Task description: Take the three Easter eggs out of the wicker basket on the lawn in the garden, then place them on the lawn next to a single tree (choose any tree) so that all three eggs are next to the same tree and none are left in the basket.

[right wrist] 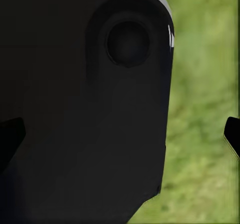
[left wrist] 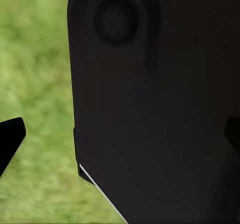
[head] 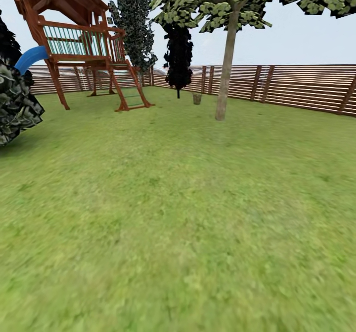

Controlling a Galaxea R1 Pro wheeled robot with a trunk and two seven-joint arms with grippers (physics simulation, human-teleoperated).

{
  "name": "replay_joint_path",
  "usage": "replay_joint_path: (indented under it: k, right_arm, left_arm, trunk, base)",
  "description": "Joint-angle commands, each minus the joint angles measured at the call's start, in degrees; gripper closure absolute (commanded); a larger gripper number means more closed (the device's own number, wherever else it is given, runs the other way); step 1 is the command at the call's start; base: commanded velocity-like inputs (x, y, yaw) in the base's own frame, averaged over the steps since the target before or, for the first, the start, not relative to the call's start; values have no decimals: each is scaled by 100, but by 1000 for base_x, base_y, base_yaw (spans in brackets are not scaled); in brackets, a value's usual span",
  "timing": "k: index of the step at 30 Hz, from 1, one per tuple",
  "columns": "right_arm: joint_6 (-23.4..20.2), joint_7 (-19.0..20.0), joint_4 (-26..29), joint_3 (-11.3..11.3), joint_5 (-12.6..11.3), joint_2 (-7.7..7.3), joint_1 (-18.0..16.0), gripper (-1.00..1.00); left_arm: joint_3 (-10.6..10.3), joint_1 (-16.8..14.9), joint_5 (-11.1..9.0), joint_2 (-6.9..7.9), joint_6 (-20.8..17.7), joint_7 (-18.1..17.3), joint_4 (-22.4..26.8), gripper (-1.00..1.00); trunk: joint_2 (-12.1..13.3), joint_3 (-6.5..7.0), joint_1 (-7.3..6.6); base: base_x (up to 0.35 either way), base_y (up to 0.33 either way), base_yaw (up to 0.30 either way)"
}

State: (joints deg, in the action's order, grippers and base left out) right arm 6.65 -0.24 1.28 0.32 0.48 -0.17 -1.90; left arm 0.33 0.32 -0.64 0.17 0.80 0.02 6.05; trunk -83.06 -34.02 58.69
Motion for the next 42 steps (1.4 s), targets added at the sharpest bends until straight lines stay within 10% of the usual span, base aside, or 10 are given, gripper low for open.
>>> replay_joint_path:
  k: [1,42]
  right_arm:
    - [18,-2,-5,3,5,0,-3,-100]
    - [14,-2,-5,3,5,8,-3,-100]
  left_arm:
    - [2,3,-7,0,7,1,8,-100]
    - [2,3,-7,0,7,-1,8,-100]
  trunk:
    - [-2,-4,3]
    - [-2,-4,3]
  base:
    - [329,0,0]
    - [329,0,0]
